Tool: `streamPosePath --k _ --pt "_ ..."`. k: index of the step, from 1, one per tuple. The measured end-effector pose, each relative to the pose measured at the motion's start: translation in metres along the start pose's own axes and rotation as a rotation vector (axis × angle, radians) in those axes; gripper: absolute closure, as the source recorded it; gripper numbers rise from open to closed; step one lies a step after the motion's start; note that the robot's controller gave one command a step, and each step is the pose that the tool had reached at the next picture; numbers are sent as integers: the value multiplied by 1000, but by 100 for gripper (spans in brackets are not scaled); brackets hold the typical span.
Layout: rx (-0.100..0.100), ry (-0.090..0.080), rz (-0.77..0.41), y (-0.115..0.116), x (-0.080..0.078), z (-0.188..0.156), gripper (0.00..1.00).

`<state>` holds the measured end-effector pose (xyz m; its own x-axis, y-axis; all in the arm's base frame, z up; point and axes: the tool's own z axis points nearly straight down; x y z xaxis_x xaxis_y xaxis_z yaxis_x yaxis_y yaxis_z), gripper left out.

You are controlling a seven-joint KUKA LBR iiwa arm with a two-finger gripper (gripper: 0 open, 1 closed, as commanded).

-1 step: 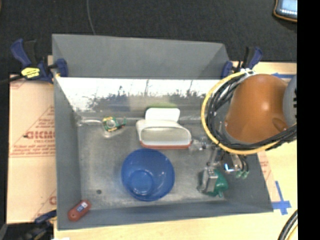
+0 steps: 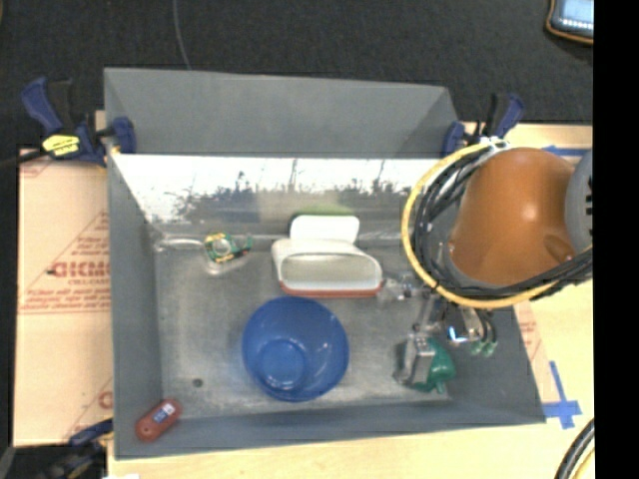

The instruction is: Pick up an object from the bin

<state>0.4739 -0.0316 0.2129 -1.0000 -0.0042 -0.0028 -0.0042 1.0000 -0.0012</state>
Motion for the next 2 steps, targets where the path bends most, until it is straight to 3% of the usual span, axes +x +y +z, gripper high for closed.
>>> streamPosePath --k 1,2 --pt "1 -2 41 9 -3 6 0" --pt "3 -7 -104 -13 -4 -30 0"
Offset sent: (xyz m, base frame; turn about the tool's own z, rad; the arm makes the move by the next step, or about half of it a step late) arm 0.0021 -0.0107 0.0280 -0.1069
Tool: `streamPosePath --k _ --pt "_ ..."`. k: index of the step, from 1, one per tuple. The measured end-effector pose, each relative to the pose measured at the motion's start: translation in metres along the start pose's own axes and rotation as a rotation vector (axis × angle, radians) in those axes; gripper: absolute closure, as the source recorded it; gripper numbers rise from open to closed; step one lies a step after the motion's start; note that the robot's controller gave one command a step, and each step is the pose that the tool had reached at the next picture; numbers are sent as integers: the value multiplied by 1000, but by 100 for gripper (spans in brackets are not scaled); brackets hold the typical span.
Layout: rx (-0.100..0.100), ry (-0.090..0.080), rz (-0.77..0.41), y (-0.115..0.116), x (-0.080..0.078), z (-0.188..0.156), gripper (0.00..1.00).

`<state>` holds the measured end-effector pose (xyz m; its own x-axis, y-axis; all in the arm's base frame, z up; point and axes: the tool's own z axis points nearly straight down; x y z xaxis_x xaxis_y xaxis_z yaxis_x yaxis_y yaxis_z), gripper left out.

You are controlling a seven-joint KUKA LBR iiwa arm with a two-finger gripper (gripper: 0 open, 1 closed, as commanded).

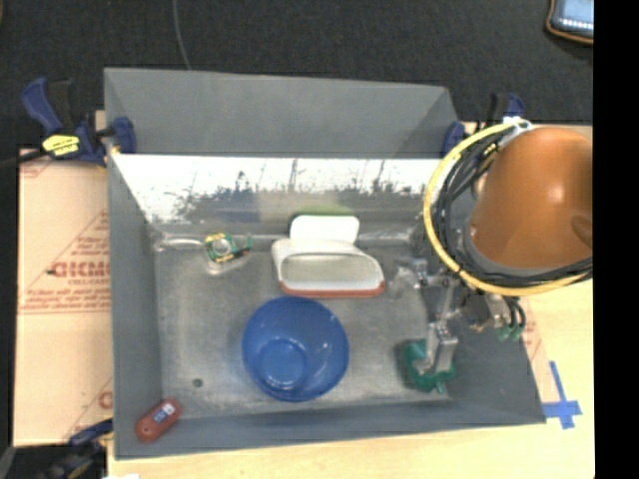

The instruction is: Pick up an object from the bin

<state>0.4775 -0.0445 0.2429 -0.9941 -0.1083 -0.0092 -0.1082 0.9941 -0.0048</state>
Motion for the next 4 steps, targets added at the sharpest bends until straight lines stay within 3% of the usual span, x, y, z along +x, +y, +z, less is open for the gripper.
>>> streamPosePath --k 1,2,3,4 --pt "-7 14 299 58 -8 78 0" --pt "0 -3 232 19 -8 50 0" --pt "-9 16 187 88 -2 128 0" --pt "0 -16 429 50 -36 110 0"
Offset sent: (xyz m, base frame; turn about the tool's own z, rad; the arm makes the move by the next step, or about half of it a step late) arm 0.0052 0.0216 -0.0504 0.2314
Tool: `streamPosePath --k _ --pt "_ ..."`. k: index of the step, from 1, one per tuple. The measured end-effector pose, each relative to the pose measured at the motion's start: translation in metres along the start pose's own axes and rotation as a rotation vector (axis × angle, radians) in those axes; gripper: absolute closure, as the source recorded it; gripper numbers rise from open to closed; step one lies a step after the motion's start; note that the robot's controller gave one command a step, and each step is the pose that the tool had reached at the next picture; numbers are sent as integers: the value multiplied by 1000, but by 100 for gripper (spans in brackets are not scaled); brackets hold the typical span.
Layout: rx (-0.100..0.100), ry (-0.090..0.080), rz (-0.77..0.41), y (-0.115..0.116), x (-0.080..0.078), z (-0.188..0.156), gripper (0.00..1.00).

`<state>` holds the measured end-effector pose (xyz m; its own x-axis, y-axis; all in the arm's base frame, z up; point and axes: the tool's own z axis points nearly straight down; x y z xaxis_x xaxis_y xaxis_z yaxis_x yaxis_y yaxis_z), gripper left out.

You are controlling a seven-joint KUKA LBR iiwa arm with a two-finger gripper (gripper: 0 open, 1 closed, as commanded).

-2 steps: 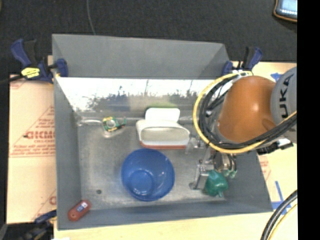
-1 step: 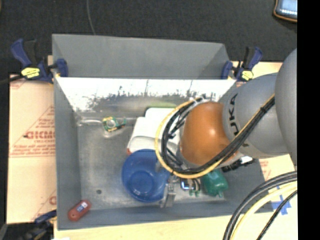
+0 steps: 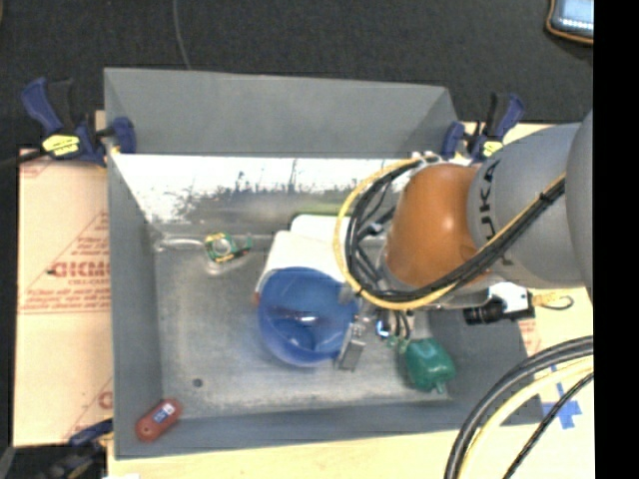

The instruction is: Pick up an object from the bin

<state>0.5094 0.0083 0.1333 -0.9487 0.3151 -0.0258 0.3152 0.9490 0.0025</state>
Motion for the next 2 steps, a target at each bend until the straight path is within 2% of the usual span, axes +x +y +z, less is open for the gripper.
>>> streamPosePath --k 1,2 --pt "-2 33 -204 13 41 49 0" --pt "-2 3 -11 35 15 56 0"
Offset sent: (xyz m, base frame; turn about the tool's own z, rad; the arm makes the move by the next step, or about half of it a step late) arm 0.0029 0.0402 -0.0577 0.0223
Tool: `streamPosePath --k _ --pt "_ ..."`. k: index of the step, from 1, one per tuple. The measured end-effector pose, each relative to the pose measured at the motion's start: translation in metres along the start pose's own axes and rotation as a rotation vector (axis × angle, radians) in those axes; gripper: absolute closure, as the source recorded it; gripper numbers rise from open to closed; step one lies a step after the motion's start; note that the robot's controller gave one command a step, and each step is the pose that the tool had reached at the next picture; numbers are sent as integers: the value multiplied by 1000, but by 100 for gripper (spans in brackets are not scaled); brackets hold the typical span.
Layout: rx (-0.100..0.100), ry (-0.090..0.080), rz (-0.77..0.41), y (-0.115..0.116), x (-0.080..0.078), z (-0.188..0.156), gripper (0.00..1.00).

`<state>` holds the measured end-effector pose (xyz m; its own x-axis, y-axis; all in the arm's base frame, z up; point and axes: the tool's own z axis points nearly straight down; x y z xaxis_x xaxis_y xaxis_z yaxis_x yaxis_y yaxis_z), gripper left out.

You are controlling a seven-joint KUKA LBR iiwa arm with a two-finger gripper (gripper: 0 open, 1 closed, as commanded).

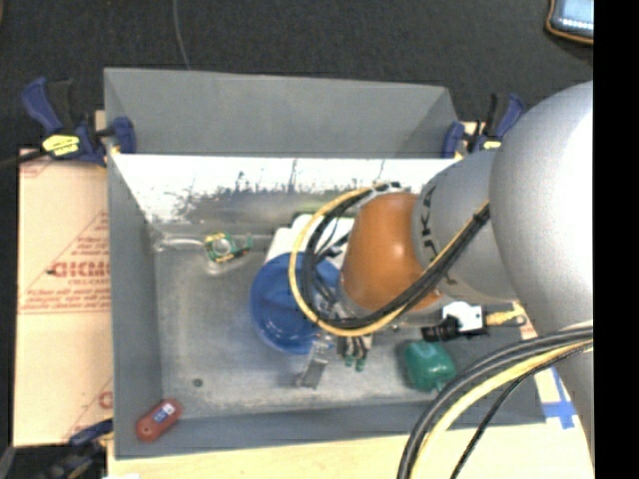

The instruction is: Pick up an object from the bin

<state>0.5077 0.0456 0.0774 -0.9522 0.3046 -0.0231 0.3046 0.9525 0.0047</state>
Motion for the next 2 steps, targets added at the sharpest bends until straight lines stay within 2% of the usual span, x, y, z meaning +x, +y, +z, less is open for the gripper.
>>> streamPosePath --k 1,2 --pt "-6 16 -172 24 18 -3 100" --pt "-6 16 -174 24 18 -3 100"
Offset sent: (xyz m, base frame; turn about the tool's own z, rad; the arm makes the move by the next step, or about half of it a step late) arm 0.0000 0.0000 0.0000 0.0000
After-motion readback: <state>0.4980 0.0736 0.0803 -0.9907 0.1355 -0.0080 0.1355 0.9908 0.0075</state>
